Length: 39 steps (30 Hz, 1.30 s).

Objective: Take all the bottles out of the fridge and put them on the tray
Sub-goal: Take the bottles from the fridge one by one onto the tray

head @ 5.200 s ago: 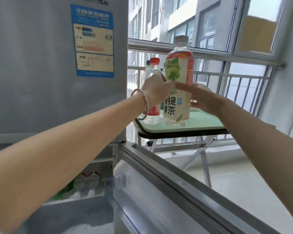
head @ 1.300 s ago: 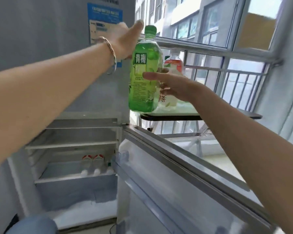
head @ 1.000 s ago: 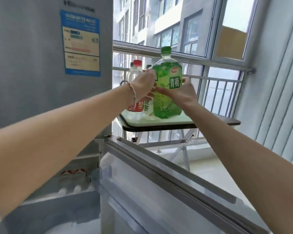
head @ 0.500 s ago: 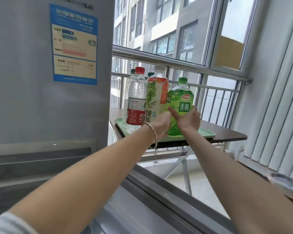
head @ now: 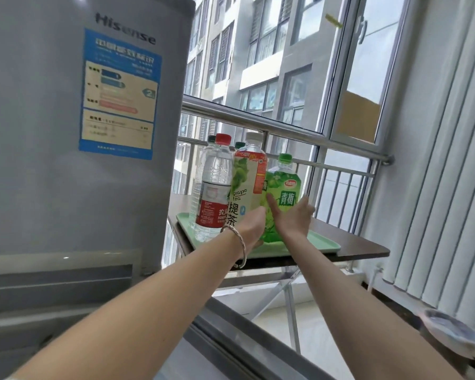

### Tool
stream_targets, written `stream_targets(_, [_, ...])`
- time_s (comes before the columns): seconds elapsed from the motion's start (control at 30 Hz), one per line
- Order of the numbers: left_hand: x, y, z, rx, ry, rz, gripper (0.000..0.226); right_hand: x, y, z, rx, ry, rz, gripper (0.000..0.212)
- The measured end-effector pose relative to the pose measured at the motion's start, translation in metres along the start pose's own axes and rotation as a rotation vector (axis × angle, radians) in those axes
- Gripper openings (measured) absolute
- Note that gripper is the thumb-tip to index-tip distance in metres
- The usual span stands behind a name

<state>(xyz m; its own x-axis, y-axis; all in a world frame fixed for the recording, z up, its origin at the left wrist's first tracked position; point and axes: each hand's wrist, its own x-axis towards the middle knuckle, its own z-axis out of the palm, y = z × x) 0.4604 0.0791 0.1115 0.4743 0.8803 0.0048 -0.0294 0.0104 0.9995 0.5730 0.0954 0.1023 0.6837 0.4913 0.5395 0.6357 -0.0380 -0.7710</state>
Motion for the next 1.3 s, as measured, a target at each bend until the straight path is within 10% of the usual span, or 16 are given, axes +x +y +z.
stream_targets(0.1, [-0.017,0.009,-0.011,0.025,-0.016,0.066,0.030,-0.026,-0.026,-0.004,0.199,0.275,-0.264,0.033])
stream_targets(0.2, [-0.049,0.025,-0.033,-0.056,-0.007,0.141,0.038,-0.054,-0.070,-0.003,0.349,0.163,-0.460,0.017])
stream_targets(0.47, [-0.149,0.025,-0.162,0.033,0.337,0.164,0.031,-0.170,-0.171,0.048,0.519,-0.219,-0.628,0.014])
stream_targets(0.63, [-0.200,-0.007,-0.271,0.229,0.231,-0.210,0.036,-0.252,-0.194,0.103,0.401,-0.508,-0.728,0.019])
stream_targets(0.8, [-0.207,-0.080,-0.356,0.328,0.167,-0.563,0.024,-0.330,-0.179,0.164,0.135,-0.794,-0.808,0.014])
stream_targets(0.97, [-0.176,-0.169,-0.402,0.246,0.092,-0.635,0.027,-0.370,-0.141,0.203,-0.082,-0.805,-0.955,0.019])
stream_targets(1.3, [-0.085,-0.309,-0.399,0.343,0.374,-0.605,0.019,-0.390,-0.012,0.295,-0.391,-1.000,-0.657,0.028])
